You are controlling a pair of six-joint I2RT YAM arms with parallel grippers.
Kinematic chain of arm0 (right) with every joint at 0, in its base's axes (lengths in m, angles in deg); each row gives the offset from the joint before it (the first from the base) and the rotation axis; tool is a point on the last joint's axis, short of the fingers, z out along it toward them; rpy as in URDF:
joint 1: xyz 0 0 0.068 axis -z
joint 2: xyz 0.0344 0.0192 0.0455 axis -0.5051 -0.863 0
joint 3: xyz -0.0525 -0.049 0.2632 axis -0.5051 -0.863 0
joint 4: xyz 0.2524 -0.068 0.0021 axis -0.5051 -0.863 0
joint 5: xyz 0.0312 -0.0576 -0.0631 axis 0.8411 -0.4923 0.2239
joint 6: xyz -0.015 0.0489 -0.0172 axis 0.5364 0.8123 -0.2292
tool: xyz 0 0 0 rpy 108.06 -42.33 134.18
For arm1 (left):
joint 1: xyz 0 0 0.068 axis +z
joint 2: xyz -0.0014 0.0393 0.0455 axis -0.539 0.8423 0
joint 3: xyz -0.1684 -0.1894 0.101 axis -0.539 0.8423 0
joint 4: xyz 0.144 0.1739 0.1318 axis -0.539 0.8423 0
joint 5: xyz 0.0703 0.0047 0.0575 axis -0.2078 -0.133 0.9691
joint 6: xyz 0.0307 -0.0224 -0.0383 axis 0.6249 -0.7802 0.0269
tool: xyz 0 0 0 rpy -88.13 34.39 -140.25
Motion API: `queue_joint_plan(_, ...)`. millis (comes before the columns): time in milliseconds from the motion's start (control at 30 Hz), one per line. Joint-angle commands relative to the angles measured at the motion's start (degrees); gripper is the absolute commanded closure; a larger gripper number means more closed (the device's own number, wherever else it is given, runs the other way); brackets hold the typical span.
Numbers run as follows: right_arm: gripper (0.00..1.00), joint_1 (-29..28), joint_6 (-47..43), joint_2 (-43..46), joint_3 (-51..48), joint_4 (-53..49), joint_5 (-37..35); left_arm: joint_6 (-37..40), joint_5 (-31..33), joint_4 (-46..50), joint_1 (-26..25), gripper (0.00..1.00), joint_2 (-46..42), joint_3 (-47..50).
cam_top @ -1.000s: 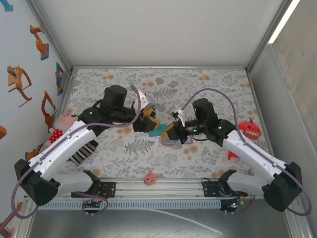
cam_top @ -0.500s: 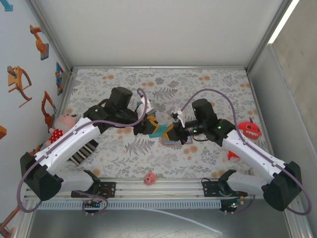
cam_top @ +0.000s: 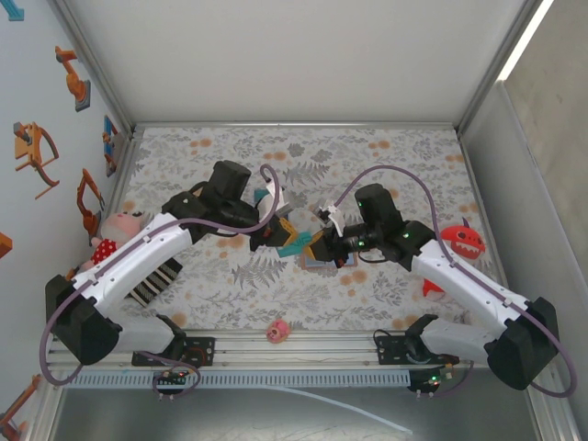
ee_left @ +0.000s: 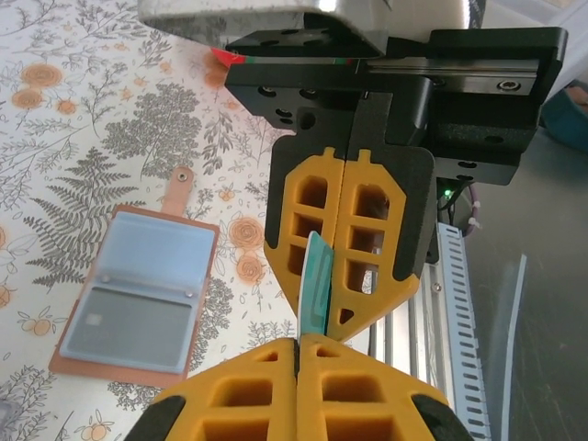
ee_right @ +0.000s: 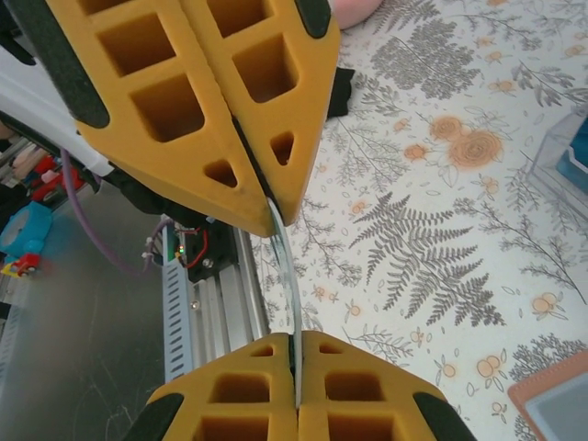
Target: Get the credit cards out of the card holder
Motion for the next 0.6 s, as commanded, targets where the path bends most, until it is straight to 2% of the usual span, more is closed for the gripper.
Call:
queue_joint_plan(0,0.94,-0.52,-0.02,2.65,0.99,2.66,-2.27,-1.32,4.13,0.81,-0.24,1.00,1.47,-1.13)
queue_joint_plan(133,0.63,-0.52,0.58,4.61,0.46,1.96,-7.65,-2.99,7.01,0.17,0.20,1.00,0.25,-1.39)
queue_joint_plan(233,0.53,-0.56,0.81,5.82,0.19,1.32,-11.12,-1.35,9.23,0.10,0.38,1.00,-0.93,-0.92)
queue_joint_plan(267,0.33,-0.56,0.77,6.15,0.12,1.06,-12.41,-0.93,9.73,-0.19,0.45,1.00,-1.38,-0.75)
queue_joint_plan(400,0.30,-0.52,1.41,7.52,-0.29,0.94,-17.53,1.85,12.74,-0.52,1.00,1.00,-2.20,-0.42)
queue_joint_plan(567,0.26,-0.43,3.50,8.07,-0.32,1.54,-23.51,9.10,16.24,-1.16,4.31,1.00,0.05,-0.89)
